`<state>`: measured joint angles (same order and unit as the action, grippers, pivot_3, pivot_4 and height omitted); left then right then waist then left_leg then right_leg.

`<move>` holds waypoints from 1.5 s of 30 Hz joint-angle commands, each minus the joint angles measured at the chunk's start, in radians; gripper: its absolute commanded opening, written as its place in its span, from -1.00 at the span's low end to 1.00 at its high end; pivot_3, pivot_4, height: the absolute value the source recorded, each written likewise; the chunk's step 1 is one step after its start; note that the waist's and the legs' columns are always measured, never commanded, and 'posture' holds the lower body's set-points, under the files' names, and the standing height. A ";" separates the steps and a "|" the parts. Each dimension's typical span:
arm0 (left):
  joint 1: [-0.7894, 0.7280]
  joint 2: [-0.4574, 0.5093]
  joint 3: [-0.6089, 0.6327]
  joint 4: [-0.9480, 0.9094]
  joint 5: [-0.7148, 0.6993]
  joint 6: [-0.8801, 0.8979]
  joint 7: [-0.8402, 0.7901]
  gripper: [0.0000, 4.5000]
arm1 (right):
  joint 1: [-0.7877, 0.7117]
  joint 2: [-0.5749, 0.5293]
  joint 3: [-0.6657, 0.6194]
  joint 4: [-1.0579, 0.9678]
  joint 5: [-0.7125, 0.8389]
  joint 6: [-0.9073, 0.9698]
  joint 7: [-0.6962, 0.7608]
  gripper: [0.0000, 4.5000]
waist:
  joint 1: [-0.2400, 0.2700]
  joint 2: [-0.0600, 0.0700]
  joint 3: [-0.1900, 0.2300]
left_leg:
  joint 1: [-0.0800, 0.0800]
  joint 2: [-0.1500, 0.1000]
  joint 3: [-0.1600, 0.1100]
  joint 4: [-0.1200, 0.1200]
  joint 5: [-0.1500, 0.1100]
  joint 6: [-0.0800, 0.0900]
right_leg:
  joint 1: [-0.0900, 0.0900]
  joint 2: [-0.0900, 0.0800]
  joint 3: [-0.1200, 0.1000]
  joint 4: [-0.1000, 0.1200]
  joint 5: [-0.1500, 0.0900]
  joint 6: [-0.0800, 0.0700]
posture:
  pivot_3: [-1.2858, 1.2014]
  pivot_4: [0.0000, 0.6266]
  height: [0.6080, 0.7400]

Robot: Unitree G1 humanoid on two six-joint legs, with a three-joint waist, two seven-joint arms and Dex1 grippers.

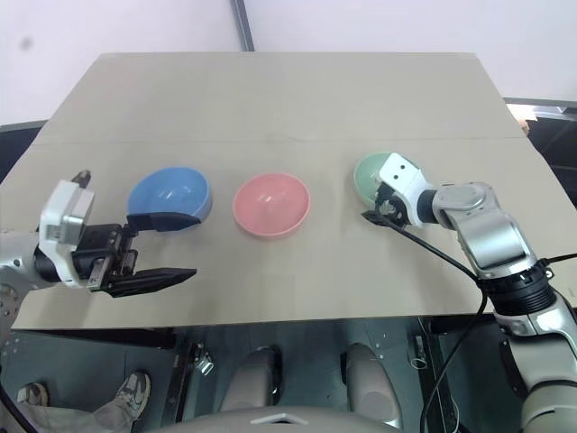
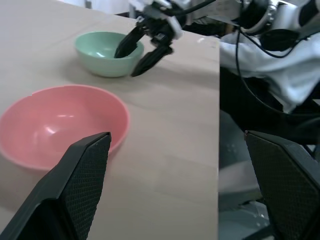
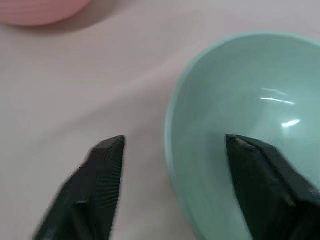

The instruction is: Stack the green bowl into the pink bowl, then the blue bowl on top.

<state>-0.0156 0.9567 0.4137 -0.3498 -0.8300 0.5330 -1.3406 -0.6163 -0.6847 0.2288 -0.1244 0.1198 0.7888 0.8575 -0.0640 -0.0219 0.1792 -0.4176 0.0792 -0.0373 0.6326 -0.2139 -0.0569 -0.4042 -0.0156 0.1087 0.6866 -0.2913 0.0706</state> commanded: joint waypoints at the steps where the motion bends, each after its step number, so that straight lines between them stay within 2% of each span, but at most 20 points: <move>1: -0.001 0.007 0.027 -0.029 -0.016 -0.008 0.002 1.00 | -0.035 -0.003 -0.003 -0.006 -0.023 -0.058 -0.012 -0.45 | 0.000 0.000 0.000 | 0.000 0.000 0.000 0.000 0.000 0.000 | 0.000 0.000 0.000 0.000 0.000 0.000 | 0.03 -0.52 1.00; 3: 0.004 -0.002 0.027 -0.029 -0.009 -0.015 0.011 1.00 | -0.035 -0.011 0.004 -0.029 -0.038 -0.173 0.010 -0.87 | 0.001 0.000 0.000 | 0.000 0.000 0.000 0.000 0.000 0.000 | 0.000 0.000 0.000 0.000 0.000 0.000 | 0.03 -0.52 1.00; 4: 0.005 -0.006 0.027 -0.029 -0.008 -0.018 0.016 1.00 | -0.028 -0.012 0.002 -0.051 -0.033 -0.248 0.034 -0.95 | 0.000 0.000 0.000 | 0.000 0.000 0.000 0.000 0.000 0.000 | 0.000 0.000 0.000 0.000 0.000 0.000 | 0.03 -0.52 1.00; 5: 0.005 -0.010 0.027 -0.028 -0.008 -0.018 0.022 1.00 | -0.017 -0.008 -0.004 -0.091 -0.006 -0.303 0.072 -0.95 | 0.000 0.000 0.000 | 0.000 0.000 0.000 0.000 0.000 0.000 | 0.000 0.000 0.000 0.000 0.000 0.000 | 0.03 -0.52 1.00; 9: 0.009 -0.023 0.029 -0.022 -0.003 -0.022 0.041 1.00 | -0.022 0.027 -0.019 -0.185 0.077 -0.336 0.131 -0.95 | -0.002 0.001 0.001 | 0.000 0.000 -0.001 -0.001 0.000 0.000 | 0.000 0.000 0.000 0.000 0.000 0.000 | 0.03 -0.52 1.00; 15: 0.055 -0.046 0.058 0.017 0.030 -0.034 0.094 1.00 | -0.084 0.158 0.035 -0.300 0.209 -0.259 0.161 -0.95 | -0.002 0.001 0.001 | 0.000 0.000 -0.001 -0.001 0.000 0.000 | 0.000 0.000 0.000 0.001 0.000 0.000 | 0.03 -0.52 1.00; 22: 0.099 -0.062 0.109 0.035 0.042 -0.017 0.173 1.00 | -0.166 0.281 0.145 -0.141 0.155 -0.300 0.146 -0.95 | 0.001 0.000 0.001 | 0.001 0.000 -0.001 0.000 0.000 0.000 | 0.000 0.000 -0.001 0.002 0.000 0.000 | 0.03 -0.52 1.00; 23: 0.103 -0.063 0.118 0.031 0.036 -0.011 0.182 1.00 | -0.173 0.299 0.149 -0.097 0.139 -0.324 0.135 -0.60 | 0.002 0.000 0.001 | 0.001 0.000 -0.001 0.001 0.000 0.000 | 0.000 0.000 -0.001 0.002 0.000 0.000 | 0.03 -0.52 1.00; 25: 0.117 -0.062 0.134 0.021 0.031 -0.007 0.186 1.00 | -0.183 0.321 0.154 -0.025 0.098 -0.375 0.113 -0.28 | 0.002 0.000 0.000 | 0.001 0.000 -0.001 0.001 0.000 0.000 | 0.000 0.000 -0.001 0.002 0.000 0.000 | 0.03 -0.52 1.00; 26: 0.127 -0.063 0.148 0.013 0.025 0.000 0.195 1.00 | -0.185 0.324 0.155 -0.006 0.080 -0.399 0.109 -0.04 | 0.002 0.000 0.000 | 0.001 0.000 -0.001 0.001 0.000 0.000 | 0.000 0.000 -0.001 0.002 0.000 0.000 | 0.03 -0.52 1.00; 27: 0.135 -0.063 0.164 0.005 0.015 0.012 0.204 1.00 | -0.185 0.326 0.151 0.002 0.071 -0.411 0.104 0.13 | 0.003 0.000 0.001 | 0.001 0.000 -0.001 0.001 0.000 0.000 | 0.000 0.000 -0.001 0.002 0.000 0.000 | 0.03 -0.52 1.00; 30: 0.156 -0.068 0.207 -0.021 0.020 0.026 0.261 1.00 | -0.169 0.309 0.124 -0.046 0.088 -0.407 0.120 0.74 | 0.002 0.000 0.001 | 0.000 0.000 -0.001 0.000 0.000 0.000 | 0.000 0.000 -0.001 0.002 0.000 0.000 | 0.03 -0.52 1.00; 33: 0.181 -0.094 0.224 -0.087 0.141 -0.002 0.410 1.00 | -0.127 0.276 0.077 -0.157 0.165 -0.365 0.152 0.74 | 0.005 0.000 0.001 | 0.000 0.000 -0.001 -0.001 0.000 0.000 | 0.000 0.000 -0.001 0.002 0.000 0.000 | 0.03 -0.52 1.00; 35: 0.198 -0.072 0.223 -0.150 0.250 0.053 0.553 1.00 | -0.088 0.231 0.023 -0.255 0.251 -0.306 0.180 0.74 | 0.007 0.000 0.001 | 0.000 0.000 -0.001 -0.001 0.000 0.000 | 0.000 0.000 -0.001 0.001 0.000 0.000 | 0.03 -0.52 1.00; 38: 0.196 0.004 0.211 -0.224 0.294 0.248 0.677 1.00 | -0.023 0.152 -0.039 -0.361 0.342 -0.243 0.206 0.74 | 0.014 -0.001 0.001 | 0.000 0.000 -0.001 -0.001 0.000 0.000 | 0.000 0.000 -0.001 0.001 0.000 0.000 | 0.03 -0.52 1.00; 41: 0.165 0.101 0.123 -0.267 0.353 0.335 0.720 1.00 | 0.026 0.090 -0.075 -0.417 0.380 -0.213 0.203 0.74 | 0.019 -0.001 0.001 | 0.001 0.000 -0.001 0.000 0.000 0.000 | 0.000 0.000 -0.001 0.001 0.000 0.000 | 0.03 -0.52 1.00; 45: 0.106 0.173 -0.002 -0.271 0.423 0.310 0.725 1.00 | 0.038 0.066 -0.095 -0.432 0.393 -0.200 0.174 0.74 | 0.016 -0.001 0.001 | 0.002 0.000 0.000 0.000 0.000 0.000 | 0.000 0.000 0.000 0.002 0.000 0.001 | 0.03 -0.52 1.00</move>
<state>0.1077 1.1067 0.4367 -0.6003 -0.4462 0.8624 -0.6264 -0.5727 -0.6094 0.1760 -0.5223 0.4937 0.5872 1.0428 -0.0483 -0.0229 0.1803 -0.4153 0.0797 -0.0375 0.6329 -0.2138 -0.0571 -0.4041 -0.0153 0.1085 0.6884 -0.2913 0.0710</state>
